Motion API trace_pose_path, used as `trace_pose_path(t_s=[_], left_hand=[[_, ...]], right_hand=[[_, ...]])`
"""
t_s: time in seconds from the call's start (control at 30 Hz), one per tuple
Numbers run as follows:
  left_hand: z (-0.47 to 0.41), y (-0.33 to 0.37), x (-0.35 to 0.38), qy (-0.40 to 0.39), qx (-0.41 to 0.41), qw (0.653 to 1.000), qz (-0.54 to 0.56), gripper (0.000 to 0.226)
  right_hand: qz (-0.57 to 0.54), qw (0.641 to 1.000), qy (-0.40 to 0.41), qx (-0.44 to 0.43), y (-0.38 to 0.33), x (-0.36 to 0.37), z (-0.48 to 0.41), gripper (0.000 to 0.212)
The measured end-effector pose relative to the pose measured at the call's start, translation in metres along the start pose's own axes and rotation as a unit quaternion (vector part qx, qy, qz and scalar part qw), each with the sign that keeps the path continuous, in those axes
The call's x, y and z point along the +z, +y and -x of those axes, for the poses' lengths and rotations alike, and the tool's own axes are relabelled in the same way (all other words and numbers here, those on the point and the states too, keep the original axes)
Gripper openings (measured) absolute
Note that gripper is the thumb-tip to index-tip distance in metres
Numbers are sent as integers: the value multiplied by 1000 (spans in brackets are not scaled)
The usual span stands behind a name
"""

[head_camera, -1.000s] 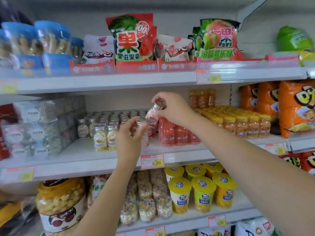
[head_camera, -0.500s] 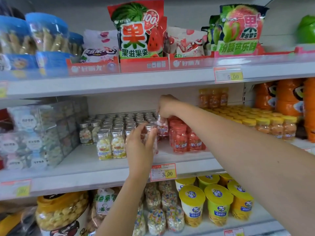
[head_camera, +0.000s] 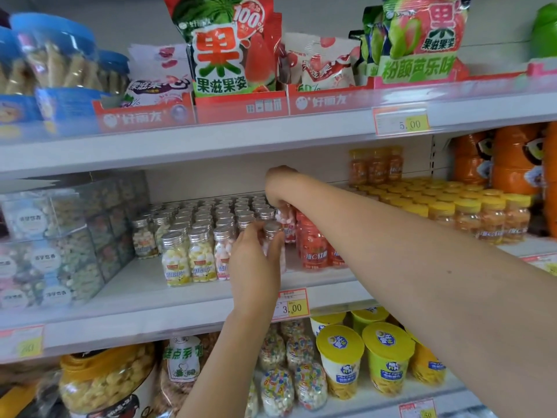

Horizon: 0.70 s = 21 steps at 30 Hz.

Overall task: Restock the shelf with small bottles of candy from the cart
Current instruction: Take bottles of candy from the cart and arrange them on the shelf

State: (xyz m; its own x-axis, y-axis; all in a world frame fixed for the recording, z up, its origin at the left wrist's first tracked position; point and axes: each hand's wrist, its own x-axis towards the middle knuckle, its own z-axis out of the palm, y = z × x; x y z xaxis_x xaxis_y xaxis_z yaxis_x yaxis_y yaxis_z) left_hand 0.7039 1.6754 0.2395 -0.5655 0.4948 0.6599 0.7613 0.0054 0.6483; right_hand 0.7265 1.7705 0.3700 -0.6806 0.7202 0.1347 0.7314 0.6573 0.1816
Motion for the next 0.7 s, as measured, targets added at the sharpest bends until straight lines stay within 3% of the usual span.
trace_pose_path(t_s=[0.2, 0.3, 0.37, 0.43, 0.5, 0.63, 0.7], left_hand=[[-25, 15, 2, -72, 16, 988, -135, 29], [-44, 22, -2, -142, 36, 959, -242, 30], [-57, 25, -8, -171, 59, 934, -307, 44], [-71, 25, -16, -177, 63, 933, -307, 48], [-86, 25, -23, -169, 66, 941, -285, 34], [-111, 27, -18, -209, 49, 929, -301, 30], [-116, 29, -9, -251, 35, 914, -319, 35]], right_hand=[[20, 999, -34, -5, 6, -6, -2, 25], [0, 1000, -26, -11, 10, -8, -6, 31], [-7, 999, -15, -30, 12, -10, -8, 36], [6, 999, -14, -47, 15, -12, -10, 48], [18, 998, -8, -56, 17, -12, -12, 51], [26, 998, -1, -56, 17, -8, -13, 28], [19, 999, 15, -46, 20, -3, -16, 32]])
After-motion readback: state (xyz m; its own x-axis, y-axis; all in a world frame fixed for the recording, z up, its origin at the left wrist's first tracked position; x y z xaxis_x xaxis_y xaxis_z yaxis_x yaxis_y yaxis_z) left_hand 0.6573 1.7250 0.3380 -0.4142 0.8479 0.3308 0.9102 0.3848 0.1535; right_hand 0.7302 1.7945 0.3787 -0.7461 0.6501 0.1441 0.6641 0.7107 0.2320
